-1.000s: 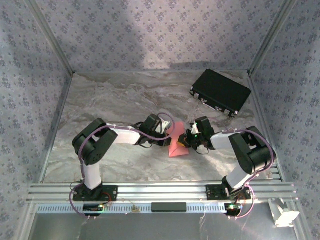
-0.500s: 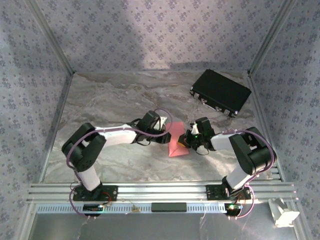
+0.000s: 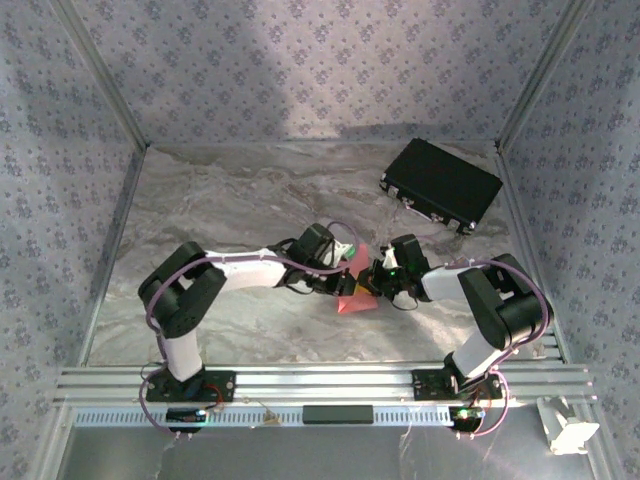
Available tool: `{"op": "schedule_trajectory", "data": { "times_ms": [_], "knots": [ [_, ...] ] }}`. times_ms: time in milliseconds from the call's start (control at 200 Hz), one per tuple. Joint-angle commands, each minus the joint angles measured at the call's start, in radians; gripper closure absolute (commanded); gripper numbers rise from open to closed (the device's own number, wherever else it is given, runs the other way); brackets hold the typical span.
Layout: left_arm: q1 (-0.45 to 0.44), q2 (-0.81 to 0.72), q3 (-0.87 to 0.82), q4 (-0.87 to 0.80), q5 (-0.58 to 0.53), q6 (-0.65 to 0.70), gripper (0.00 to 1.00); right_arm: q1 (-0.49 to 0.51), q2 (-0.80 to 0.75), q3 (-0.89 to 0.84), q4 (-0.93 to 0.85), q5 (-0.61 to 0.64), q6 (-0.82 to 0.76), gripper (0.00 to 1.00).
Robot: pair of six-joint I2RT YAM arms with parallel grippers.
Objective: Fold a paper plane with a square sheet of paper (pick it up from the middle)
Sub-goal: Fold the triangle a second time at the center of the table.
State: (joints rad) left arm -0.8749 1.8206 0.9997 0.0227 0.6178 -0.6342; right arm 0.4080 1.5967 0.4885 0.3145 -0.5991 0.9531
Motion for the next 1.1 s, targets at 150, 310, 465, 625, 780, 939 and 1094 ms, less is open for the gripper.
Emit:
{"op": "schedule_trajectory", "data": {
  "times_ms": [150, 310, 465, 625, 780, 939, 1094],
  "knots": [
    [-0.024, 0.066, 0.067, -0.061, 0.014, 0.007, 0.90, 0.003, 0.024, -0.026, -0.080, 0.055, -0.005, 1.00],
    [-0.024, 0.099, 0.079, -0.080, -0.004, 0.018, 0.90, 0.003, 0.025, -0.026, -0.078, 0.052, -0.005, 1.00],
    [-0.024, 0.112, 0.068, -0.100, -0.028, 0.034, 0.89, 0.003, 0.026, -0.027, -0.078, 0.051, -0.007, 1.00],
    [-0.024, 0.108, 0.035, -0.088, -0.036, 0.029, 0.90, 0.002, 0.028, -0.027, -0.078, 0.053, -0.009, 1.00],
    [-0.024, 0.095, 0.001, -0.078, -0.036, 0.025, 0.90, 0.000, 0.035, -0.027, -0.077, 0.051, -0.010, 0.99],
    [-0.024, 0.071, -0.036, -0.045, -0.019, 0.005, 0.89, -0.001, 0.035, -0.028, -0.078, 0.051, -0.011, 1.00],
    [-0.024, 0.051, -0.053, -0.015, 0.019, -0.013, 0.87, -0.003, 0.038, -0.028, -0.077, 0.050, -0.011, 1.00]
  ]
}}
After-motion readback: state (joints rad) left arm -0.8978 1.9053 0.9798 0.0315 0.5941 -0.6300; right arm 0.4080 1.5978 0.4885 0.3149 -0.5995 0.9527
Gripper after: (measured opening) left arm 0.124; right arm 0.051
